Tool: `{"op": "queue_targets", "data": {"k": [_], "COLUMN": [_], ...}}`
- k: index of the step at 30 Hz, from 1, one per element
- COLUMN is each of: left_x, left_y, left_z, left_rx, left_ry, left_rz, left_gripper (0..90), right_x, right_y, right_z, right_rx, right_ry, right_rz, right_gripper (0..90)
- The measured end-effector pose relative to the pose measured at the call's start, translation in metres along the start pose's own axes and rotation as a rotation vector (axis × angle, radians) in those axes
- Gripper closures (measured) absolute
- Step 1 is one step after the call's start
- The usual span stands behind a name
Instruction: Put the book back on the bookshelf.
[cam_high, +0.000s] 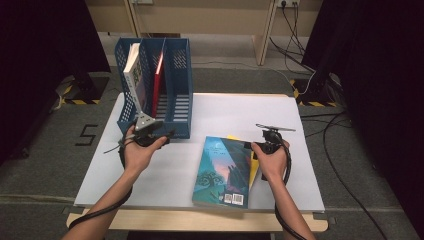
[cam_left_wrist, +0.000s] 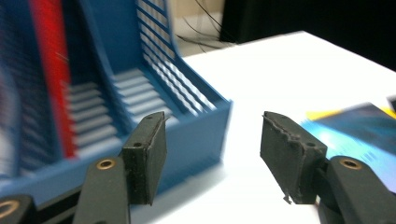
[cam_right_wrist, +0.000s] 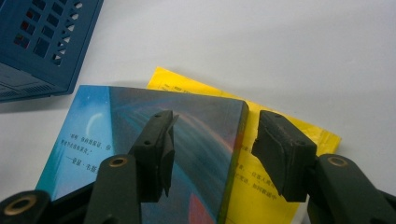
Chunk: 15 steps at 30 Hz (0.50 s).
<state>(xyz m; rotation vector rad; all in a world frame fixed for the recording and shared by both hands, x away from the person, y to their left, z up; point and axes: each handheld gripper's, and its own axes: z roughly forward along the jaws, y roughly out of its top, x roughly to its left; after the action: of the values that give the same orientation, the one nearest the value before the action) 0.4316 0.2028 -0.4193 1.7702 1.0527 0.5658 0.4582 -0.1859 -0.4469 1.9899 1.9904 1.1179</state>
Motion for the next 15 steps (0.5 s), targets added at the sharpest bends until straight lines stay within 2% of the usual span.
{"op": "queue_targets", "data": {"k": [2,5,9,15], "left_x": [-0.012,-0.024,-0.037,-0.055], "left_y": [-0.009,-0.017,-0.025,-0.034], "left_z": [0.004,0.008,0.015,0.026], "left_rx": [0.024,0.054,0.091,0.11], "left_ry": [-0.046,-0.081,-0.134,-0.172], "left_rz": [0.01,0.031,0.021,0.025], "left_gripper": [40.4,40.6,42.2,43.0], "right_x": [0.0,-0.001,0.0,0.0], "right_y": [0.002,0.005,0.008,0.013], "right_z": [0.003,0.006,0.007,0.012], "right_rx": [0.014,0.018,0.021,0.032], "right_ry": [0.002,-0.004,-0.009,0.001], "right_rz": [0.01,0.008,0.003,0.014], "right_gripper": [47.2,47.2,46.8,46.6]}}
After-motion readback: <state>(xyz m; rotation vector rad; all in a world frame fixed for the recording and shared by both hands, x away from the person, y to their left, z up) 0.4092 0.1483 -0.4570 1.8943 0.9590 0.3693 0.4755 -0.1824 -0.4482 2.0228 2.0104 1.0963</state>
